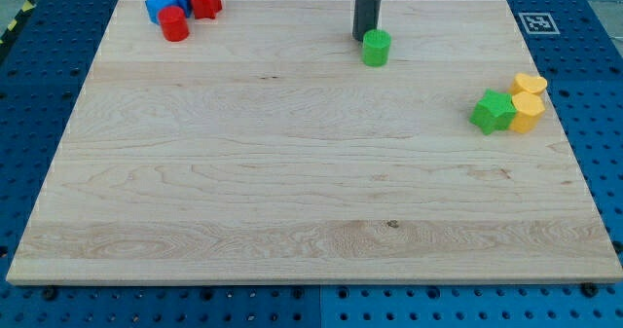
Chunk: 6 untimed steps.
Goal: Push the green circle to the top left of the green star
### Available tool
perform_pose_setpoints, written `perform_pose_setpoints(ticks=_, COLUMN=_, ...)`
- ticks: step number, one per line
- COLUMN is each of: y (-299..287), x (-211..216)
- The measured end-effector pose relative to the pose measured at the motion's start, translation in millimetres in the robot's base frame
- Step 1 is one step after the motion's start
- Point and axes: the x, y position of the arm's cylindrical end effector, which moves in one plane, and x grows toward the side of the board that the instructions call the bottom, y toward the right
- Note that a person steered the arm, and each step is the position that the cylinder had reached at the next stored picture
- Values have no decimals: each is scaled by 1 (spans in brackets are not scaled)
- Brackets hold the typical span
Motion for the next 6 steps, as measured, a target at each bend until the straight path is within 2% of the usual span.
perform_pose_setpoints(ticks=2, y=0, x=58)
perform_pose_setpoints(ticks=5, y=2, x=96)
perform_pose_setpoints(ticks=6, y=26, x=101)
